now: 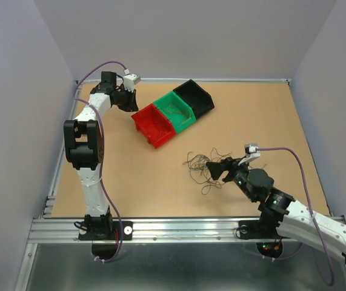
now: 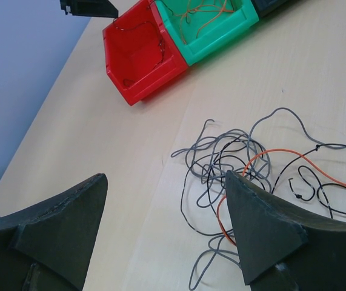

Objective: Untangle the cables

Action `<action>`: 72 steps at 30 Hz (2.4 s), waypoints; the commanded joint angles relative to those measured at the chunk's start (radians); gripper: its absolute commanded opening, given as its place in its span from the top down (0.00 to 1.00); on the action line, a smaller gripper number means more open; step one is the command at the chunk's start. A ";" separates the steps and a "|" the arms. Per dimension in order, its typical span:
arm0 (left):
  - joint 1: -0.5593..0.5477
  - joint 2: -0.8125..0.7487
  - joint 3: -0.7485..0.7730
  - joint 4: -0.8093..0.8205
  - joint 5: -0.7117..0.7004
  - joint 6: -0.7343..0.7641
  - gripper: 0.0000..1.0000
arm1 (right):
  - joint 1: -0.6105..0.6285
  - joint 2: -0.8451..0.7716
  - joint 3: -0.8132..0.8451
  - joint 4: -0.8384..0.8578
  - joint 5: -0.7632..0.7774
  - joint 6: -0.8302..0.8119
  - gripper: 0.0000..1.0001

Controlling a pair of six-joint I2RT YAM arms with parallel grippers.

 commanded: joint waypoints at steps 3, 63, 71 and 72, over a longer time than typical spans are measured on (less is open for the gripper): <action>0.001 -0.086 -0.051 0.052 0.029 0.026 1.00 | 0.000 -0.020 -0.020 0.001 -0.003 0.004 0.17; -0.153 -0.347 -0.571 0.046 0.331 0.221 0.52 | 0.000 0.560 0.224 0.237 -0.152 -0.047 0.17; -0.125 -0.434 -0.625 0.149 0.304 0.175 0.49 | 0.000 0.586 0.211 0.262 -0.155 -0.036 0.17; -0.125 -0.440 -0.632 0.173 0.285 0.170 0.51 | 0.000 0.584 0.210 0.265 -0.155 -0.034 0.17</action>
